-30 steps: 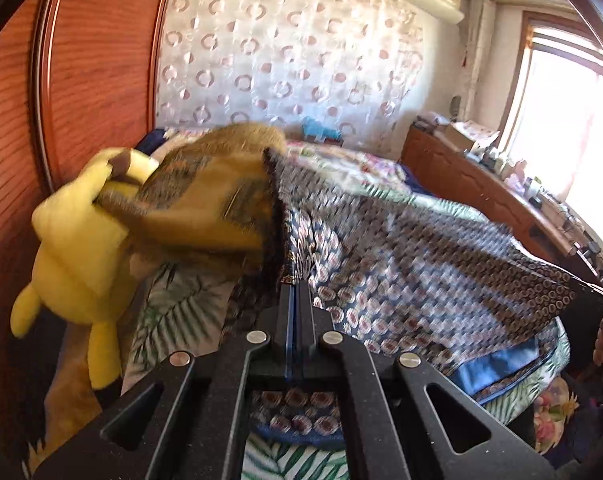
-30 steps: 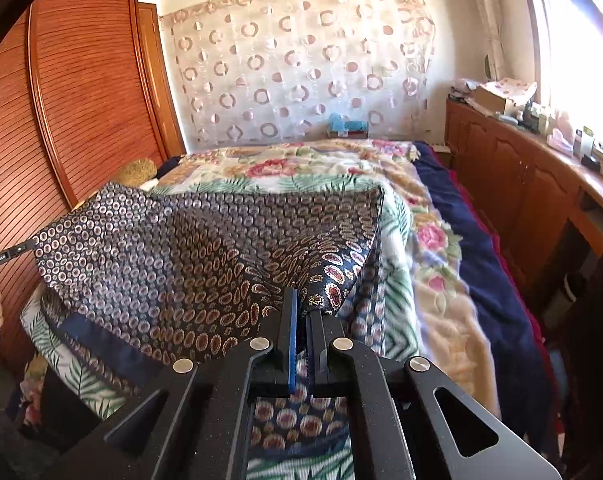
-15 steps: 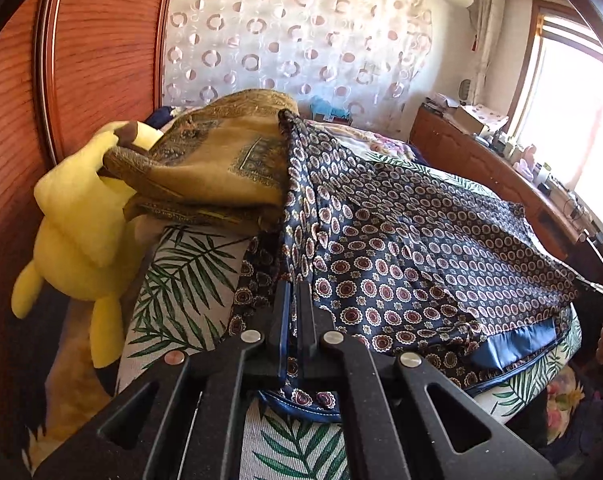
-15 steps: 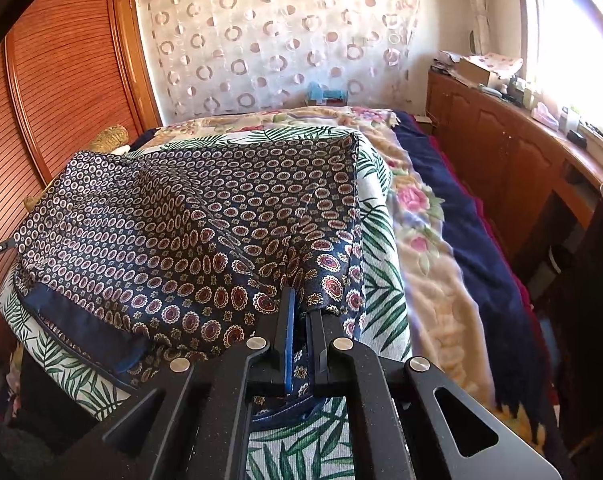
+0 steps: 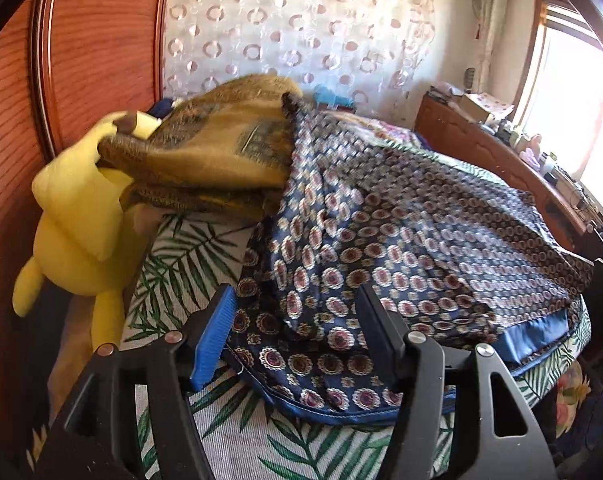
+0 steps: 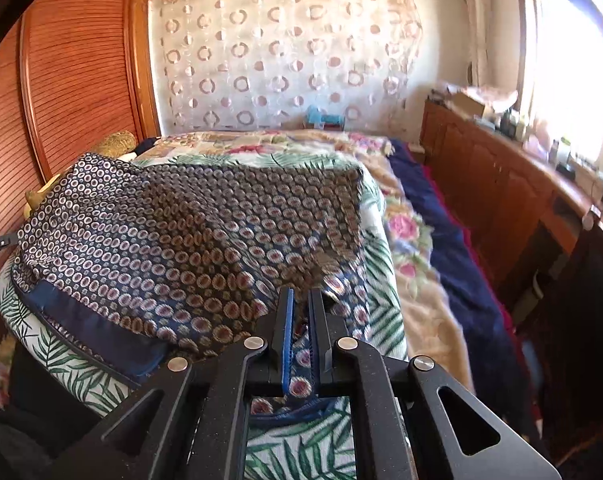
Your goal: Fold small clothes
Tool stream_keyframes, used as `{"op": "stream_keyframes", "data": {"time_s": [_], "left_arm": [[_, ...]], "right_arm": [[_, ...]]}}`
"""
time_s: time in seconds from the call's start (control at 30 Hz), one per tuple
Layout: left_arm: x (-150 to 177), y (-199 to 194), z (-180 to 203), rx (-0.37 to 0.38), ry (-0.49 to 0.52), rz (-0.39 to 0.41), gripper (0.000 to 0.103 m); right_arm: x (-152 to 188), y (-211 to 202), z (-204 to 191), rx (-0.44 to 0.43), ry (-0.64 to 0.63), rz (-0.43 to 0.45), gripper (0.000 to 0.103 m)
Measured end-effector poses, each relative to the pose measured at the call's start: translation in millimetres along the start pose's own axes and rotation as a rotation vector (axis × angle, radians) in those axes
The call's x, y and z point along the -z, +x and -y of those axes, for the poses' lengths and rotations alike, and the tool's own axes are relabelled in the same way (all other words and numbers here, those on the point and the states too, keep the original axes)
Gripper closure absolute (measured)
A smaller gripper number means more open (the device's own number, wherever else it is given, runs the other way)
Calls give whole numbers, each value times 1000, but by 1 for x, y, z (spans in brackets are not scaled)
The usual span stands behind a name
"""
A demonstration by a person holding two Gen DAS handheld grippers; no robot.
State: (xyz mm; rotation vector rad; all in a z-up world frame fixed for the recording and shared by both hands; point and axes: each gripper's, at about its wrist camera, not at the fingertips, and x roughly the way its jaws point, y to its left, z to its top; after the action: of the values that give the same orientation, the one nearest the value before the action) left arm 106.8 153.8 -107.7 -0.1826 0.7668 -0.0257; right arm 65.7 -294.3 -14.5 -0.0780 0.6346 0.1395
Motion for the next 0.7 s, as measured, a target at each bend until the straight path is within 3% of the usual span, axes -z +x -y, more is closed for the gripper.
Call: {"op": "stream_keyframes", "data": {"time_s": [0.07,0.1,0.47,0.6,0.7], "left_arm": [[0,8,-4,-11,-13,-24,40],[1,11,-6,-16,-18,-32,40],[6,24,-7,-43,-12,-61,40],[5,24,-6,-45,-5,-62,40],[6,24,-6,-47,-5,-57,41]], "right_arm": [[-2,0,-5,-21,-2,14,56],[-1,0,-8,-40,-4,20,52],[14,64,-49,-147,-42,-111,49],[21,86,-60,-136,-55,-170,49],[14,87,-61,-108,-72,-157,46]]}}
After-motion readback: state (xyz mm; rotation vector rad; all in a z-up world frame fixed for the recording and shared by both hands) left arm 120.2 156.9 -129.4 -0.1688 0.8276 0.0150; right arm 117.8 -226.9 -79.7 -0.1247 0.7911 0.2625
